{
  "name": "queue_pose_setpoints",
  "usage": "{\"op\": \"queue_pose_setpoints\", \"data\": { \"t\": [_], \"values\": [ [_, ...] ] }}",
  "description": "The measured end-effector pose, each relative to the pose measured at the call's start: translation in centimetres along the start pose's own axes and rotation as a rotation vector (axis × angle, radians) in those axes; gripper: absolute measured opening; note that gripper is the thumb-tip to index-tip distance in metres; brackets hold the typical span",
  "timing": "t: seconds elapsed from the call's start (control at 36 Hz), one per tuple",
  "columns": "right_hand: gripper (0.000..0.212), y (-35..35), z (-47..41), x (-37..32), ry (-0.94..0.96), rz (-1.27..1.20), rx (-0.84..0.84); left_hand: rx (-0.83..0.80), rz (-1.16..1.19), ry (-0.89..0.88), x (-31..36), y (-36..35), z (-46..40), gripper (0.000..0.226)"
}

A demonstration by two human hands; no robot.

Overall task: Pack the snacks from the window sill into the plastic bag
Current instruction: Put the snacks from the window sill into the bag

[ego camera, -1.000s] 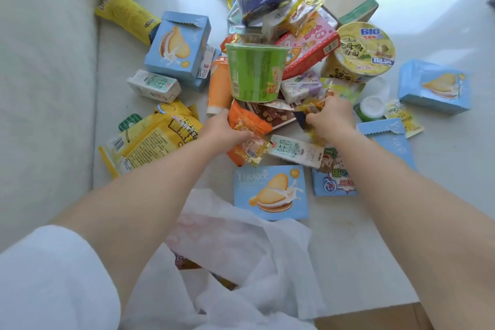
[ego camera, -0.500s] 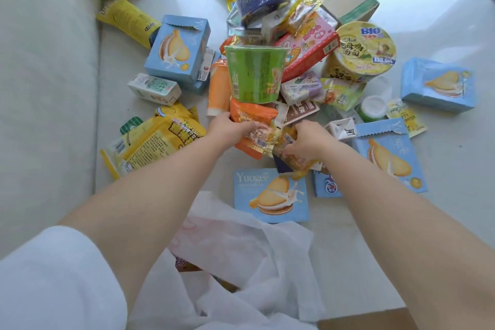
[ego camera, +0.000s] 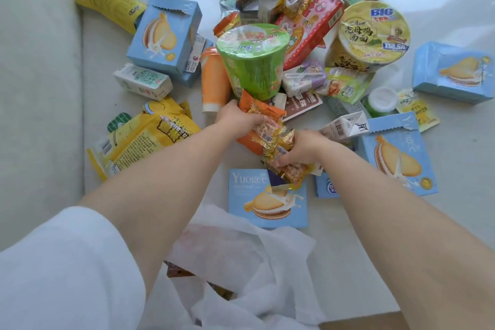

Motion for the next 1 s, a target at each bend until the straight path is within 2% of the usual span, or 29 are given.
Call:
{"op": "queue_pose_setpoints", "data": {
  "t": [0.14,0.36,0.47,0.58,0.67,0.81,0.86,0.97,1.0],
  "values": [
    [0.082,-0.6,0.2,-0.3,-0.011,0.058,0.062,0.036,0.011,0.005,-0.3,-0.1,0.4,0.061],
    [0.061,-0.4,2.7,-0.3,-0.035,-0.020,0.210,0.063,0.090,-0.060,-1.3,0.8,3.3,0.045],
    [0.065,-0.4,4.7,0.5,-0.087,-0.167,0.298,0.064,0.204,-0.161,-1.5,2.2,6.5,0.048],
    [0.052,-0.5,7.4,1.1,-0.080,-0.477,0.370,0.102,0.338,-0.268,-2.3,4.4,11.0,0.054],
    [0.045,-1.3,9.1,0.9,0.002,-0.694,0.358,0.117,0.472,-0.309,-3.3,6.3,14.2,0.049],
    [0.051,-3.8,12.0,-0.9,0.105,-0.909,0.281,0.099,0.582,-0.372,-6.2,8.7,18.4,0.046],
    [0.067,-5.3,13.0,-1.7,0.121,-0.950,0.196,0.101,0.564,-0.376,-7.9,8.9,19.6,0.046],
    [0.061,-8.4,14.8,-3.6,0.142,-0.925,0.112,0.099,0.440,-0.328,-11.6,8.2,21.2,0.047],
    [0.066,-9.0,15.2,-4.0,0.142,-0.881,0.121,0.082,0.432,-0.313,-12.5,7.9,21.6,0.048]
  ]
}}
Point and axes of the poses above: each hand's wrist, its own z-axis away from the middle knuckle, its own y-axis out of the back of the hand, x = y × z, the point moved 6 cm from there along -z, towards the middle knuckle, and after that the axes turned 5 degrees about -z, right-handed, at the moved point
